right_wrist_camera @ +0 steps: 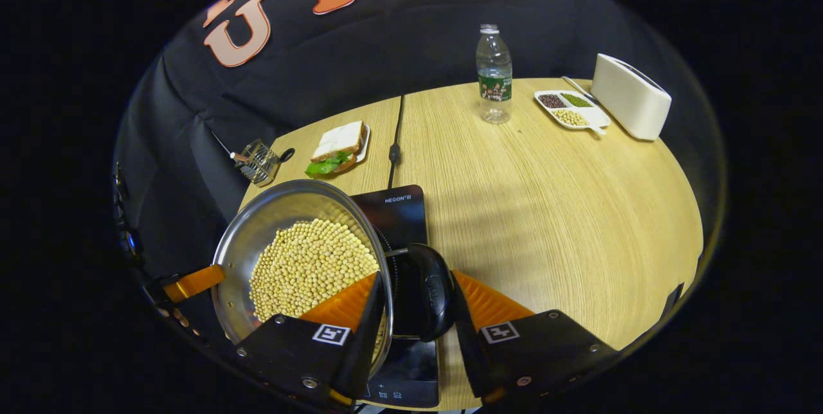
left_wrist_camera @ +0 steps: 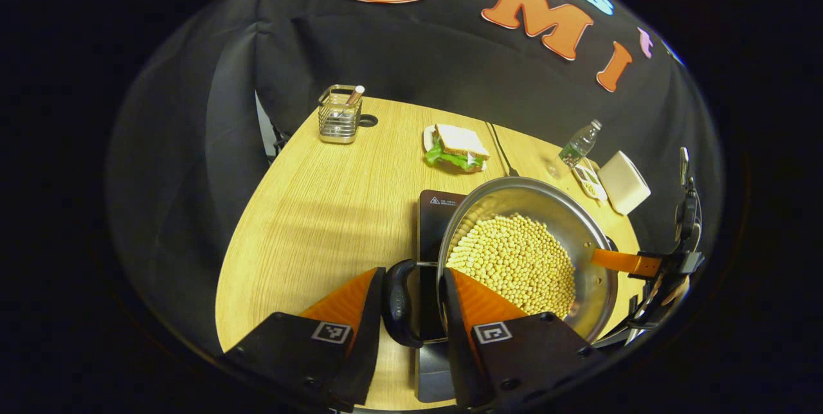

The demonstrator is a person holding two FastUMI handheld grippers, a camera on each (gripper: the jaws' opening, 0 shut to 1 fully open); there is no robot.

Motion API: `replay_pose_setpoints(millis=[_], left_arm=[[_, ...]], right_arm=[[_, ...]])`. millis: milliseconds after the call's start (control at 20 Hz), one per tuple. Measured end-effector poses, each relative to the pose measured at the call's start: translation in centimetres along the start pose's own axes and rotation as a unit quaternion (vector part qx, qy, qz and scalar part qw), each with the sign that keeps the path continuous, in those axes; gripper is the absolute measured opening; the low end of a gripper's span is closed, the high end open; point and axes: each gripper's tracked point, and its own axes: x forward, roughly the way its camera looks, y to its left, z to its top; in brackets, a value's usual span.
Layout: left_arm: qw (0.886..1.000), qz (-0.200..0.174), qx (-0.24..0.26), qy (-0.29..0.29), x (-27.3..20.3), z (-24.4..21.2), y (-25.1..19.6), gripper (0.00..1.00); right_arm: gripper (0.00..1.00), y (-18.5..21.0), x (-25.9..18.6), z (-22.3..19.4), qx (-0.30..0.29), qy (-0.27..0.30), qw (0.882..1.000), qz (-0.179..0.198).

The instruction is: First push the handle of the pot to place it horizontally, then grasp the pot with both hands and set it on the induction cooktop.

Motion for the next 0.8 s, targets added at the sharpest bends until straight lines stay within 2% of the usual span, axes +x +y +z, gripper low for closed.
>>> replay_pose_setpoints(millis=[50,100,150,200,250,350,500,600,800], left_arm=[[1.0,0.012,0.019,0.009,0.4,-0.7,0.1,0.59],[0.999,0.03,0.031,0.029,0.4,-1.9,0.4,0.62],[0.998,0.042,0.038,0.041,0.2,-2.8,0.6,0.76],[0.997,0.047,0.04,0.036,0.4,-3.0,0.5,0.85],[0.997,0.051,0.039,0.032,0.3,-3.1,0.4,0.95],[0.997,0.063,0.045,0.02,-0.3,-2.6,0.6,0.94],[0.995,0.076,0.056,-0.018,-2.8,0.6,1.1,0.93],[0.993,0.082,0.057,-0.055,-5.0,4.0,1.0,0.9],[0.981,0.092,0.066,-0.157,-10.8,12.7,-1.3,0.93]], right_arm=[[0.61,-0.5,-0.1,0.3,-0.008,-0.008,1.0,-0.004],[0.7,-0.9,-0.3,0.4,-0.013,-0.013,1.0,-0.007],[0.79,-1.2,-0.5,0.4,-0.013,-0.012,1.0,-0.006],[0.95,-1.6,-0.8,0.5,-0.012,-0.013,1.0,-0.004],[0.96,-1.6,-0.9,0.6,-0.009,-0.013,1.0,0.004],[0.97,-1.9,-1.7,1.4,-0.005,-0.021,1.0,0.014],[0.97,-2.4,-3.3,3.7,0.002,-0.045,0.999,0.023],[0.96,-2.9,-4.9,6.1,0.003,-0.07,0.997,0.027],[0.95,-4.9,-9.7,11.8,-0.009,-0.126,0.992,0.019]])
